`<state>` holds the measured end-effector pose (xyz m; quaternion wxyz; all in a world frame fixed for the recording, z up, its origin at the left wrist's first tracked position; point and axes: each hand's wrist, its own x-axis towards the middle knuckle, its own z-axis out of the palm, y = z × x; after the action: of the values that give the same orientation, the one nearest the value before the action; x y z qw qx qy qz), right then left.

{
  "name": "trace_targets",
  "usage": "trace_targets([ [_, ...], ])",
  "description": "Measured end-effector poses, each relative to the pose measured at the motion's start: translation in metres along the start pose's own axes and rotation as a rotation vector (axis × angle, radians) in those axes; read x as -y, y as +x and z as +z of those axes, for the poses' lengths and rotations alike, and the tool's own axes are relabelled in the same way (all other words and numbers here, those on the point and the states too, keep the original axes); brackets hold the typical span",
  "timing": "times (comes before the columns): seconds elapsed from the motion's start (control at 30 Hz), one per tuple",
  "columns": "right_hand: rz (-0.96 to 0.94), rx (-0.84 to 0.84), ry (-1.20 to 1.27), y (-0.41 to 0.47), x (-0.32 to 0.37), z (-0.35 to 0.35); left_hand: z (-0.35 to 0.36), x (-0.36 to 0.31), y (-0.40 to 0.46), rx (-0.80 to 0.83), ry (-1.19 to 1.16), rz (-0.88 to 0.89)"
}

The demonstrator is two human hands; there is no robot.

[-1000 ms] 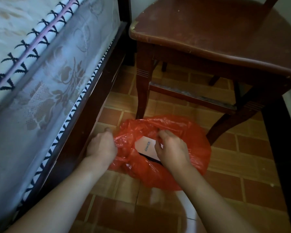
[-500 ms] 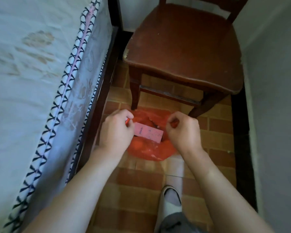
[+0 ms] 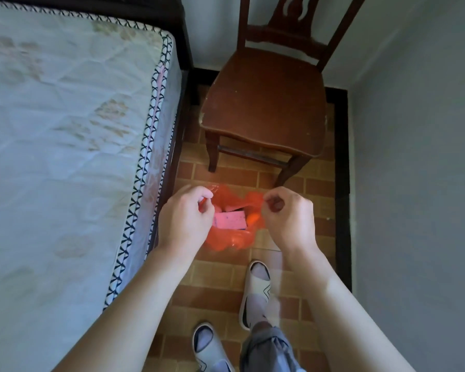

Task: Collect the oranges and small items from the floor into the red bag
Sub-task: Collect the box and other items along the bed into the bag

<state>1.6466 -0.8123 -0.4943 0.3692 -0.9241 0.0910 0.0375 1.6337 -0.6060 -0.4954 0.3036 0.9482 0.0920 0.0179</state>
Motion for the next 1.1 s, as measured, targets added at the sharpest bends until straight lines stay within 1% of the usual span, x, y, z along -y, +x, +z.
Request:
trace_targets([
  [0.2, -0.036, -0.036, 0.02, -0.036, 0.056, -0.075, -0.082, -0.055, -0.03, -0.034, 0.044, 0.036],
  [0.5, 0.015, -0.098, 0.027, -0.128, 0.146, -0.213, -0.208, -0.163, -0.093, -0.004, 0.001, 0.178],
  [0.63, 0.046, -0.155, 0.027, -0.174, 0.169, -0.264, -0.25, -0.206, -0.122, -0.008, -0.001, 0.234],
  [0.8, 0.073, -0.197, 0.004, -0.216, 0.175, -0.318, -0.28, -0.256, -0.154, 0.015, -0.167, 0.271],
  [0.97, 0.108, -0.242, 0.003, -0.229, 0.164, -0.365, -0.279, -0.305, -0.165, 0.072, -0.241, 0.28],
  [1.1, 0.145, -0.282, 0.03, -0.232, 0.145, -0.4, -0.271, -0.342, -0.17, 0.076, -0.278, 0.313],
])
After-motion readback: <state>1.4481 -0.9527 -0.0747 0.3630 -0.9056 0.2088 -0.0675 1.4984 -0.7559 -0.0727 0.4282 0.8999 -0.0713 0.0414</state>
